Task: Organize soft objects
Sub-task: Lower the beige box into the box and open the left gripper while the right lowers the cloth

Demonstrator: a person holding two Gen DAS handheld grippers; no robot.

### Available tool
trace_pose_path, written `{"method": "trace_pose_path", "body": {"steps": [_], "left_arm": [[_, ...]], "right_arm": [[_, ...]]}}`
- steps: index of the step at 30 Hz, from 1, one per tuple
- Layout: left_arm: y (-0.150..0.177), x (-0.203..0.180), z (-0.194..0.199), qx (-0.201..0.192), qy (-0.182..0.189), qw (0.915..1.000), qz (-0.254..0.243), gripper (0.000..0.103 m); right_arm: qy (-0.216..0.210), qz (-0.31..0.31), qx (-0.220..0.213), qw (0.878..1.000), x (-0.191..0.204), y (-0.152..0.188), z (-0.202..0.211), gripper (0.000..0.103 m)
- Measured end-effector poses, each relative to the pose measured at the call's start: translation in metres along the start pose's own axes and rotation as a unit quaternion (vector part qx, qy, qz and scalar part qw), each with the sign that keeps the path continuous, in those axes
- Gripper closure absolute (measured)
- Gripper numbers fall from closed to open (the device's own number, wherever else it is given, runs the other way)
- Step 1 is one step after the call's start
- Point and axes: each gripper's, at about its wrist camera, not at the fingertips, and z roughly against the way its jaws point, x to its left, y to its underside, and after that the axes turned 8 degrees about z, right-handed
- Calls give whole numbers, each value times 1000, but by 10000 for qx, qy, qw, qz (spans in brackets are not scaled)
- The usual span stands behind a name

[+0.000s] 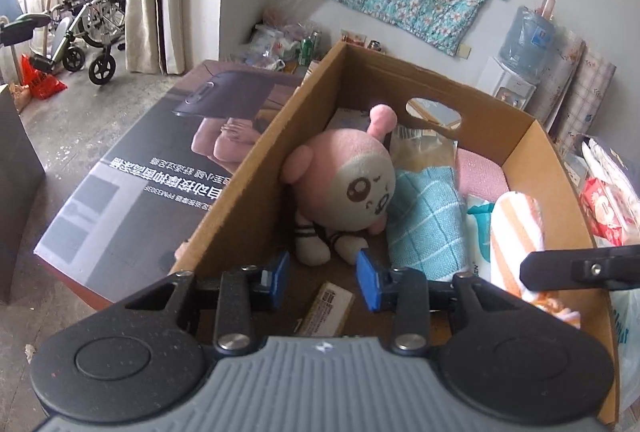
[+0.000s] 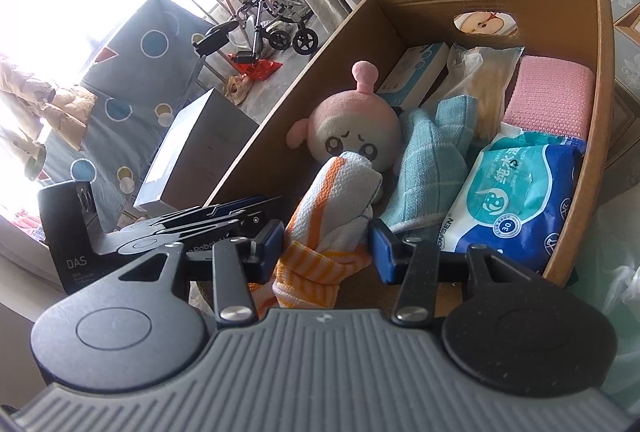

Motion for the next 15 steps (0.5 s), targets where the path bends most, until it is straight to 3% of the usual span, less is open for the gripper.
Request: {"method": "trace_pose_path", "body": {"steps": [6,15], "left_arm": [[0,11,21,-264,-57,9994,208,64],[7,28,53,-642,74,9962,579,60]], "right_arm": [[161,61,181,9997,1,-4,-10,57],[446,417,1074,9923,16,-14,-81,56]]}}
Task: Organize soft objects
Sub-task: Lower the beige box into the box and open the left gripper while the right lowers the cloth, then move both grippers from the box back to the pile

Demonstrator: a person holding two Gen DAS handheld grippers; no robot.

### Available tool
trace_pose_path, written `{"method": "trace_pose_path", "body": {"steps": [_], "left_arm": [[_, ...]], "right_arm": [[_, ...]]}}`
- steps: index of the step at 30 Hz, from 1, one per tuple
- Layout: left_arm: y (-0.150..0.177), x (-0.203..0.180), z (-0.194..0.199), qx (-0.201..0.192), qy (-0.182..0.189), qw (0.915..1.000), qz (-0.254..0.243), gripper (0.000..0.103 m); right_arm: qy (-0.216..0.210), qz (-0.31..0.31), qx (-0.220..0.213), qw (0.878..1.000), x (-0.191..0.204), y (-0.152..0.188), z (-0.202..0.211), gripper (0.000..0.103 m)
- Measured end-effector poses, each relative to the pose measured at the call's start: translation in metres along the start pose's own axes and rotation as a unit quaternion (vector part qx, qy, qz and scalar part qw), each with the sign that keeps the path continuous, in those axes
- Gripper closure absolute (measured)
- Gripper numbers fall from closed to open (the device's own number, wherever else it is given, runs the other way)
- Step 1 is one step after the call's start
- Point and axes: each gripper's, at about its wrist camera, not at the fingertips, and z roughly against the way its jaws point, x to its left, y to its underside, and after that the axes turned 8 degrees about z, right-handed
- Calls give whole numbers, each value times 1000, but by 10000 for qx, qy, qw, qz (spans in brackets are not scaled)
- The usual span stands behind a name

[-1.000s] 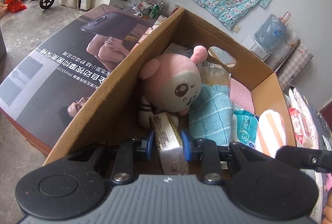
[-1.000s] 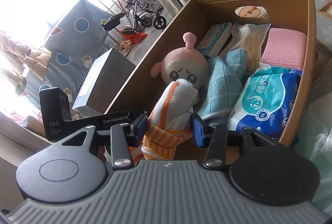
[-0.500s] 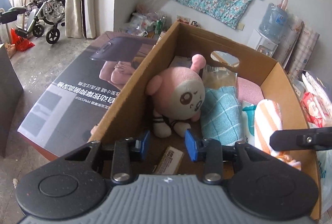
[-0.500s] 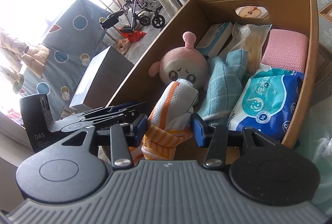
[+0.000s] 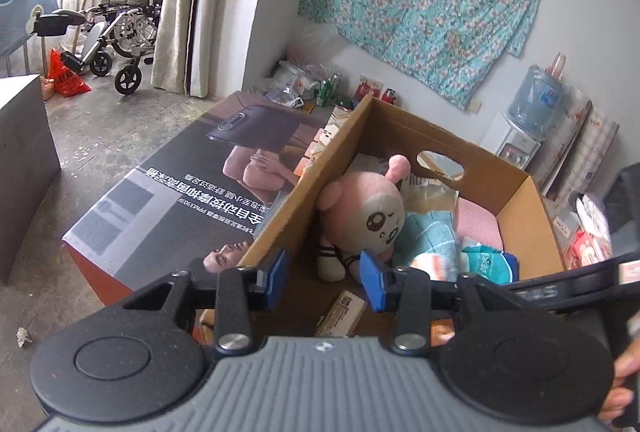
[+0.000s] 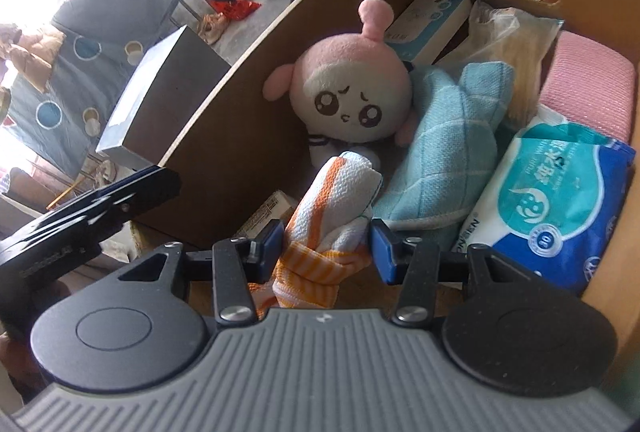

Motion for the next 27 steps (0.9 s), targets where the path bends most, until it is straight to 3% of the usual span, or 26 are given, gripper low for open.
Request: {"method": "trace_pose_path", "body": {"steps": [6,11,17,27], "left_arm": [[-1,11,6,-91,-42,9999,129,59],[0,18,10,-167,-61,9997,166,56],[-2,25,14,-254,-6,9994,255,52],[0,17,25,-410,114,9989,213,42]], "right_arm": [[256,214,715,9969,16,-10,-56,55],[421,189,780,9959,22,-14,-65,53],[304,-177,533,9980,11,-12,-44,50],[90,-425,-305,9986,1,1,28,43]]}}
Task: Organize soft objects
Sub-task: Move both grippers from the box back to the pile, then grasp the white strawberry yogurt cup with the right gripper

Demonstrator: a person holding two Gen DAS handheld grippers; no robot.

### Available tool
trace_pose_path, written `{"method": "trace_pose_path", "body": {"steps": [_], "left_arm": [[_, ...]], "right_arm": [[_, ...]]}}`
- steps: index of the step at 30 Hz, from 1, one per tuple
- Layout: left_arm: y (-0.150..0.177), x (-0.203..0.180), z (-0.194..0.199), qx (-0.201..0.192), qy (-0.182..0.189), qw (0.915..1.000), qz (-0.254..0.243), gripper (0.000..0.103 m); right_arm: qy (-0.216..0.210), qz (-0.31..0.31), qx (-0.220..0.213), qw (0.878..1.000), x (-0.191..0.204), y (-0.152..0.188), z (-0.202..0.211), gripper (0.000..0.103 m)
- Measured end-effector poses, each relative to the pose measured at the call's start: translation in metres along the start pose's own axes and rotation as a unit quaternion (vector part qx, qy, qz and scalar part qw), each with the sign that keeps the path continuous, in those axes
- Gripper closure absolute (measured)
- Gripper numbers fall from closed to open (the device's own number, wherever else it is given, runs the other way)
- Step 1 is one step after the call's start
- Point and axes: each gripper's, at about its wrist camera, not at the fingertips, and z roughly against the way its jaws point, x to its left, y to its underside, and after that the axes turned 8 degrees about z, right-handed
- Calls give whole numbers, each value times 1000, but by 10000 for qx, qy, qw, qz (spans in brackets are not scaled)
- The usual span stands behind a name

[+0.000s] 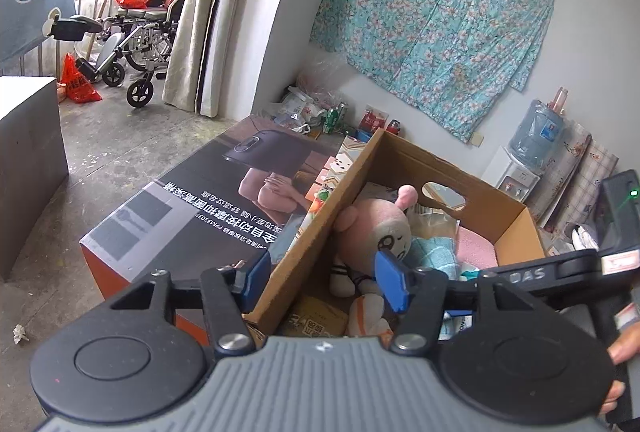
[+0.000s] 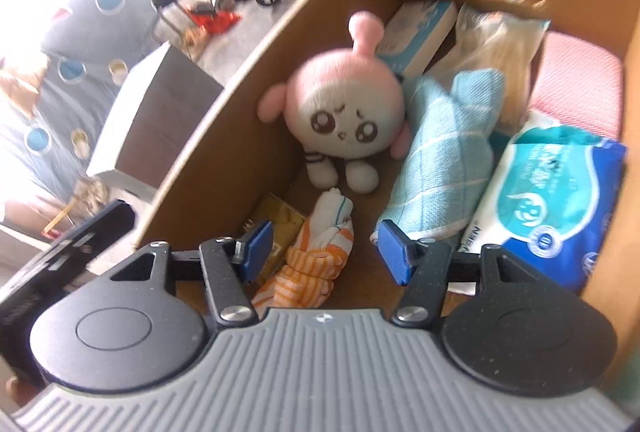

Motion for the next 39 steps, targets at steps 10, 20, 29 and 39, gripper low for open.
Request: {"method": "trace_pose_path", "body": {"steps": [10,20,29,39], "left_arm": [[19,-51,20,-23,638,9968,-470,15],[80,-159,20,490,1866,9673,-1647,8],[156,-250,-1,964,2685,9282,-2389,9],[201,-294,-33,1265,2774,9056,-2948,38]], "right_arm": [[198,-176,-1232,9920,-15,67,102,20],[1155,-907,-2019,9683,-81,164,193,12],[2169,-1655,-2298,9342,-167,233,255,12],[2526,-1941,-1423,9372,-251,212,207,12]]}}
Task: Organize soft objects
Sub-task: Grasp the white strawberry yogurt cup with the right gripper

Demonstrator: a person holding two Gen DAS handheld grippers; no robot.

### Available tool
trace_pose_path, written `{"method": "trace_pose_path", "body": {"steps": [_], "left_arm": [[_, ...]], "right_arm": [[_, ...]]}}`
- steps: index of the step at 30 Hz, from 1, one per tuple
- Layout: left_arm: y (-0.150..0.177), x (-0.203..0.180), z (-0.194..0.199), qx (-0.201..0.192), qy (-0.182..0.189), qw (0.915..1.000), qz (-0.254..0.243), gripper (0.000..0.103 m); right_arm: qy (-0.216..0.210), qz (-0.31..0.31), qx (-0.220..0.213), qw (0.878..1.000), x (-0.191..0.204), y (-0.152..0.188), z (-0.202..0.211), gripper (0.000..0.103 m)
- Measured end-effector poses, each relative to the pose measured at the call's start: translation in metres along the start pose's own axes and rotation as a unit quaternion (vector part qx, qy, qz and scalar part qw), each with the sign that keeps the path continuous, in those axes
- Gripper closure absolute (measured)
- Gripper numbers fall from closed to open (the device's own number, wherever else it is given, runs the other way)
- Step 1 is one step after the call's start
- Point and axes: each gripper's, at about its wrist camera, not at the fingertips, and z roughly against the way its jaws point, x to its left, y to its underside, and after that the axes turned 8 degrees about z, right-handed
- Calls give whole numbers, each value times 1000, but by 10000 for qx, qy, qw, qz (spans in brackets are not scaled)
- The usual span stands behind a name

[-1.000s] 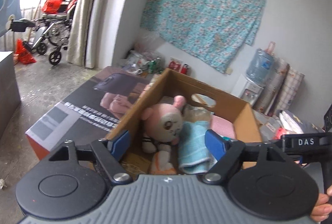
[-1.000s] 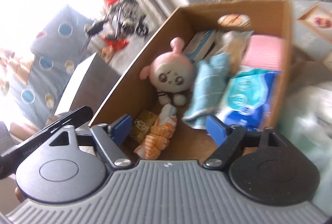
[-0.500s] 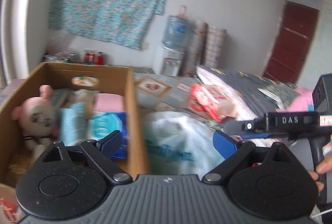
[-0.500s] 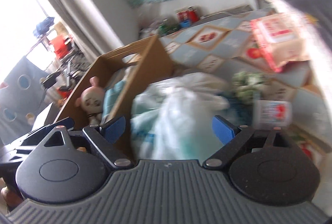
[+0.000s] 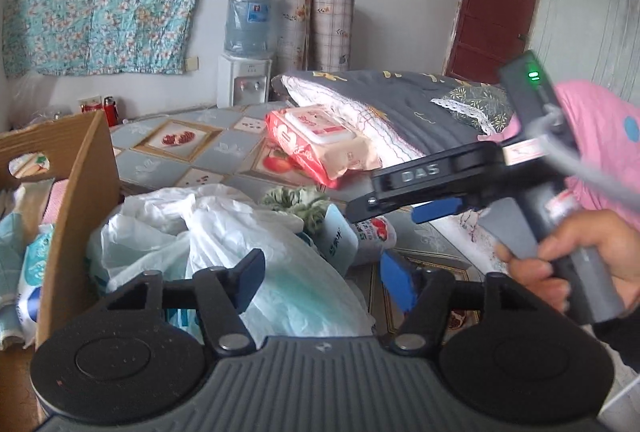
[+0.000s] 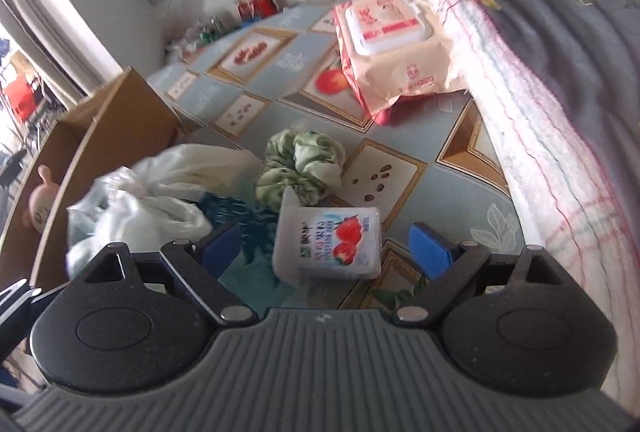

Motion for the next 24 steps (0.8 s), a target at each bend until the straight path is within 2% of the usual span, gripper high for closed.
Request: {"method": "trace_pose_path", "body": {"steps": [6,7,8,9,13,17,20,24], "left_arm": [[2,9,-1,64,-43,10000,51,45],[2,10,-1,63,-40,10000,50,45],[1,9,0,61,-35,10000,45,45],[1,9,0,53,-32,10000,43,45],[0,7,3,-8,7,10000,-17,45],[-2,1,5,-37,165,9999,-24,45],[-4,-10,4,-63,317,9994,-143,45],[-5,-33,-7,7,538,9977,-403,43]], "right_arm": [[52,216,403,9989,0,-8,-36,14],[-3,188,413,9990,-2,-7,-38,24],[-69,100,411,9991,-5,-6,-40,29],[-312,-56,398,9987,-11,-5,-40,34],[-778,-826,258,9932,-39,2,-35,35],[-1430,-1929,195,9706,-78,21,-30,35],[-1497,-2245,161,9628,-94,34,-20,35],[-1313,-2295,124,9643,-103,43,-3,34]]}}
